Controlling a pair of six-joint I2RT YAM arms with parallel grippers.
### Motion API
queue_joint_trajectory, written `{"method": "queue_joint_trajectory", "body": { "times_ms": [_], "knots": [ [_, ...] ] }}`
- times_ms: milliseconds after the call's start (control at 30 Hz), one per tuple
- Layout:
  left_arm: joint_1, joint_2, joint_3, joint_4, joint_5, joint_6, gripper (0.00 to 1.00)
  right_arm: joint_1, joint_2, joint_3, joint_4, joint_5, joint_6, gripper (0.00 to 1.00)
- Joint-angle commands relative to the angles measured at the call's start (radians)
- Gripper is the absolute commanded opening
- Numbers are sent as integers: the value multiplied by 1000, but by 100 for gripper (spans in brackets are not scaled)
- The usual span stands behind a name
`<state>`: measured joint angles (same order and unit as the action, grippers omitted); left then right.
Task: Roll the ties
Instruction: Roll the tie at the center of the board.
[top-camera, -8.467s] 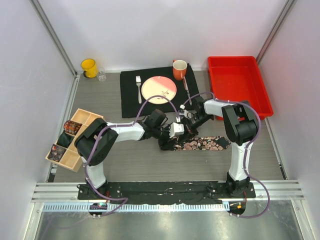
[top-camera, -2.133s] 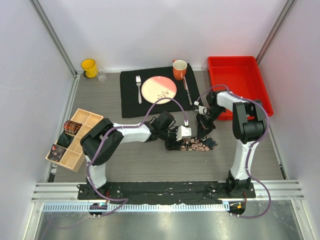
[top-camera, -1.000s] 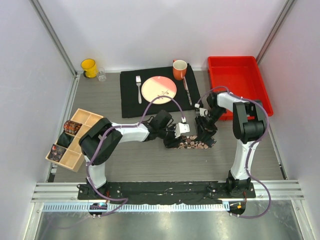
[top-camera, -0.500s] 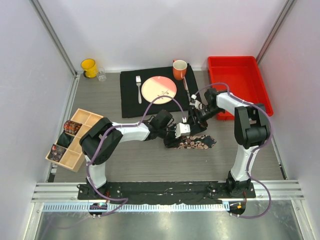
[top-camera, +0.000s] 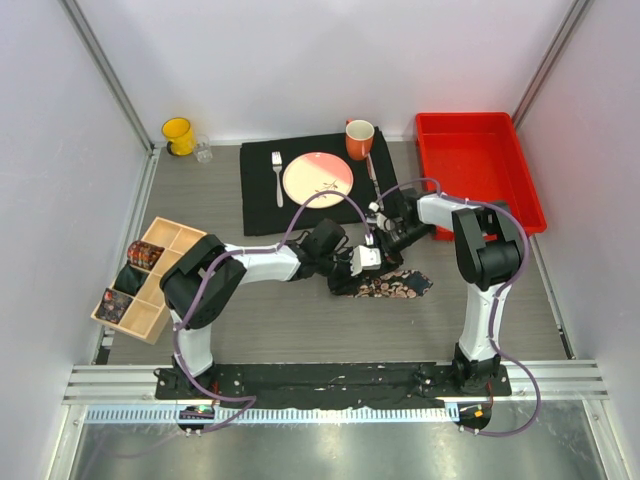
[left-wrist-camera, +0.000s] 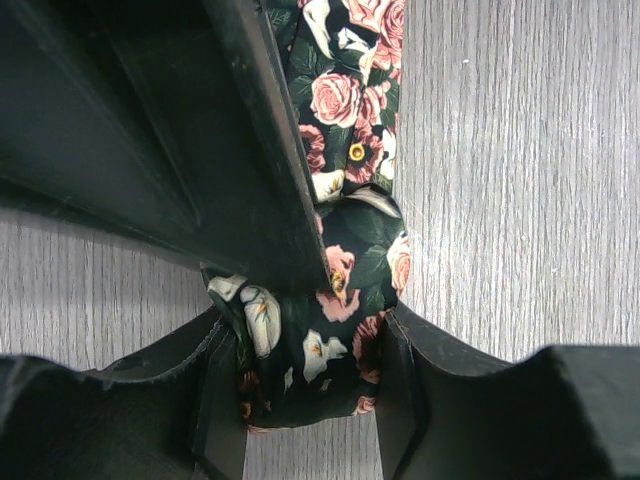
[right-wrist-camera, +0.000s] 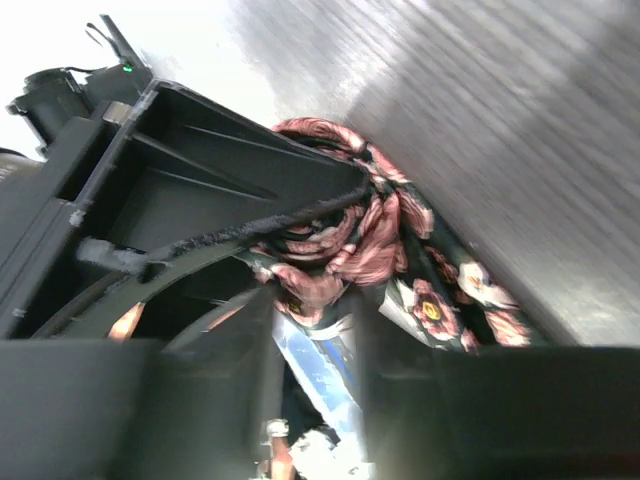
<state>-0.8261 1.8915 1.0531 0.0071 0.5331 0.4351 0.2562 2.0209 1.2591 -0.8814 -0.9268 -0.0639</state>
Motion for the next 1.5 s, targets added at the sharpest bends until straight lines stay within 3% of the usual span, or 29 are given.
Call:
{"method": "queue_joint_trajectory", "body": {
  "times_ms": [0,33,133,167,267,367,567,800,933,1100,1300,1400,1467],
  "knots": [
    [2,77,-38,-136,-70,17,16,8,7,-12,16,8,-13,15],
    [4,75,-38,-136,-71,17,17,8,6,-15,13,41,-20,1],
    [8,67,-39,-128,-64,13,25,6,15,-20,-4,117,-40,1],
    [12,55,-41,-122,-55,11,35,5,21,-20,-7,140,-40,1],
    [30,26,-50,-64,-1,-27,53,0,38,-24,-1,226,-40,1],
    [44,-25,-68,29,60,-73,65,-6,50,-23,19,316,-24,1],
    [45,-75,-107,197,100,-137,74,-11,64,-17,36,466,-19,1],
    [51,-23,-171,415,126,-206,87,-9,62,-35,65,545,-8,1],
    [50,53,-154,563,134,-324,87,-9,59,-58,91,560,-2,1],
    [41,130,-142,679,180,-409,77,-6,73,-66,111,554,13,1],
    [18,120,-169,668,185,-329,64,-5,85,-52,104,536,7,1],
    [4,95,-179,572,137,-245,53,3,88,-37,99,514,7,1],
    [-2,74,-165,497,96,-201,38,6,87,-26,90,497,6,1]
  ]
}}
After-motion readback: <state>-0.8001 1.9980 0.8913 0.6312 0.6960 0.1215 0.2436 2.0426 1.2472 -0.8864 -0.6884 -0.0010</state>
